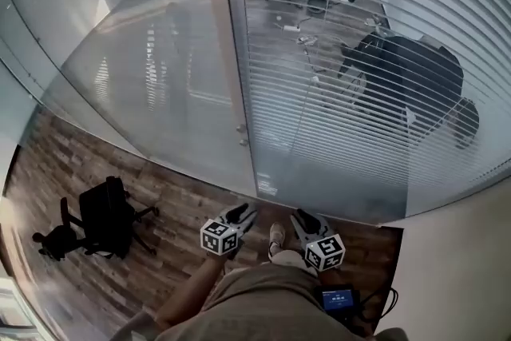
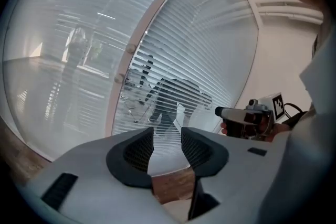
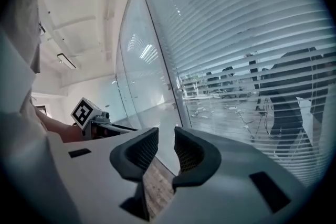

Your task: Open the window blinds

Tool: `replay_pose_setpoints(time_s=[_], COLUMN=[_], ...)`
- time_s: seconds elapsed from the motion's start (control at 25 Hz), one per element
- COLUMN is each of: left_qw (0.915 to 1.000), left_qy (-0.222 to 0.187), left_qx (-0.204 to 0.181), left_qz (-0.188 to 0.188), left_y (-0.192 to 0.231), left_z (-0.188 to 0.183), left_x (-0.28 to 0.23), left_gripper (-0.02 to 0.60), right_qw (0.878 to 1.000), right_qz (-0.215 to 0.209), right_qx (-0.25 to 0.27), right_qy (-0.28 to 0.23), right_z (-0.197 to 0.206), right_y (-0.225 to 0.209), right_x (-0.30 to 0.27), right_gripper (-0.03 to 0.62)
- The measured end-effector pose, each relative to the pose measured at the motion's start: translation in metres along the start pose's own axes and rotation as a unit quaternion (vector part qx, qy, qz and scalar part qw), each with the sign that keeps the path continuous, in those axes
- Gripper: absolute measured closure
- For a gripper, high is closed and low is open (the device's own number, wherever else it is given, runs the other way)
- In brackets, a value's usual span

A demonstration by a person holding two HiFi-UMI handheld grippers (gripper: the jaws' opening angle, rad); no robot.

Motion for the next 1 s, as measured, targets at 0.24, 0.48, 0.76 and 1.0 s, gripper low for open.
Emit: replay_pose_setpoints(time_s=[0.24,0.48,0.76,1.0], left_qw=[0.9993,0.9991,0.9988,0.9978], left_qy=[-0.038,-0.036,-0.047,-0.062], left_qx=[0.003,0.016,0.006,-0.017], left_qz=[0.005,0.018,0.015,0.016], left_y=[-0.021,-0.031,-0.05,-0.071], left_z=[0.064,0.121,0.15,0.149], left_x=[0.089,0.148,0.204,0.206], left_gripper=[0.423,0.423,0.422,0.423], right_qw=[0.999,0.992,0.994,0.995], right_qz=[-0.027,-0.069,-0.022,0.019], right_qx=[0.026,0.089,0.096,0.099], right_qy=[0.019,0.05,0.041,-0.009], right_z=[0.037,0.065,0.077,0.073], right_y=[0.102,0.19,0.227,0.216], right_x=[0.032,0.059,0.097,0.122], right_gripper=[0.491,0.491,0.491,0.491])
Point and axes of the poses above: the fingertips, and each gripper's own axes: x backward along the fingers, y to its left, z out of its underside, the point moved 9 cm from there along x, backward along the fingers, and after that the axes turned 15 degrees about -z, right-handed, at the moved point
